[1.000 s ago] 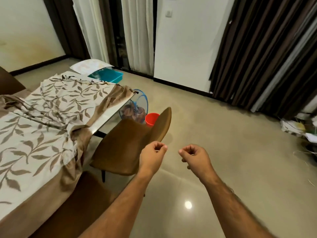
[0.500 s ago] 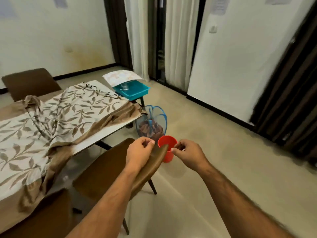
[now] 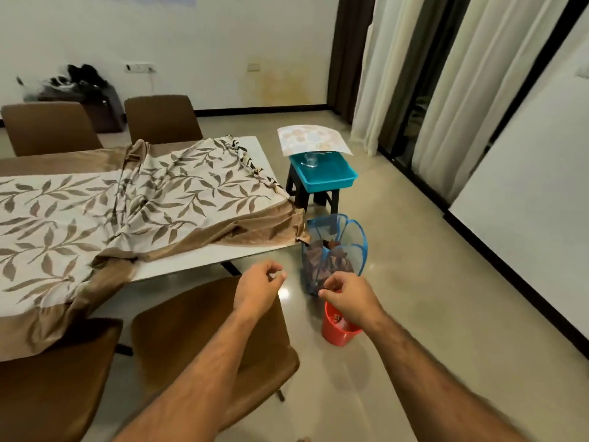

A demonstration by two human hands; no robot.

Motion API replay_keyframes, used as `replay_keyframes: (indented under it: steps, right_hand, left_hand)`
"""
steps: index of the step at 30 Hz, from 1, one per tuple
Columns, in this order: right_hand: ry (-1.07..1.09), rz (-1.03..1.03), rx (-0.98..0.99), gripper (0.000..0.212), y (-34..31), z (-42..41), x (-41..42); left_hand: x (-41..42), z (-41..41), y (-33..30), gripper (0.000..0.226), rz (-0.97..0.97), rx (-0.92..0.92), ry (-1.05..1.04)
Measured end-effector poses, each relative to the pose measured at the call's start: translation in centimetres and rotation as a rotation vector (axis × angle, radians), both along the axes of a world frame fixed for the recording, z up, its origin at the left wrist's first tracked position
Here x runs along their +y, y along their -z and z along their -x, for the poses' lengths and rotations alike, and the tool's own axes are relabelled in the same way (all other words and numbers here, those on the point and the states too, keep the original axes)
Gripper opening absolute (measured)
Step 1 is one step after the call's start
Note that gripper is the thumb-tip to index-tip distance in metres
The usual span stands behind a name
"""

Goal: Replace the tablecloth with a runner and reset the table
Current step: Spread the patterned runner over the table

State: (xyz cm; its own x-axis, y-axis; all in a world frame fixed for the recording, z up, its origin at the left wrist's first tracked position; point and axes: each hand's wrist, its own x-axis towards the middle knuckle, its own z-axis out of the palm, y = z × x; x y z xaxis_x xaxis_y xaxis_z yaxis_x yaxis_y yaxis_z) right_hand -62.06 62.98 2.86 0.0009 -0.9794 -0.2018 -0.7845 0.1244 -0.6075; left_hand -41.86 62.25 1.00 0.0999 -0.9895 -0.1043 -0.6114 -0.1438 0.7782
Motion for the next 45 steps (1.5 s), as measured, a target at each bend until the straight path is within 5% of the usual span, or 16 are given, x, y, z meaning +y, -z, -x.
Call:
replay_keyframes:
  steps: [6,13,29,34,42,45]
  right_hand:
    - [-0.15,-0.072,0.117,0.017,0.5,3.5,-12.1]
    - [-0.482,-0.081,0.328,0.056,3.7,5.3,-24.5]
    - [-1.074,-0.015,0.337,0.052,7.5,2.2,-42.4]
    - [-1.181,-0.055,0.367,0.036,7.0,-0.7,-46.4]
    - [-1.552,0.075,0.565,0.06,10.0,-2.6,-49.9]
    - [-1.673,0.16,0.533,0.049,9.8,-2.3,-50.0]
  left_hand:
    - [-8.8,3.4,1.4,0.036,-0.06,-0.097,-0.096]
    - [-17.8,6.3,5.9,0.048,-0.166,-0.301,-0.17]
    - [-31.6,10.2,12.5,0.056,-0.472,-0.325,-0.437]
    - [-32.7,10.0,12.3,0.02,-0.556,-0.21,-0.562]
    - [-32.4,12.8,9.3,0.03,-0.5,0.181,-0.825]
    - [-32.6,15.3,7.3,0.038,-0.421,0.31,-0.844]
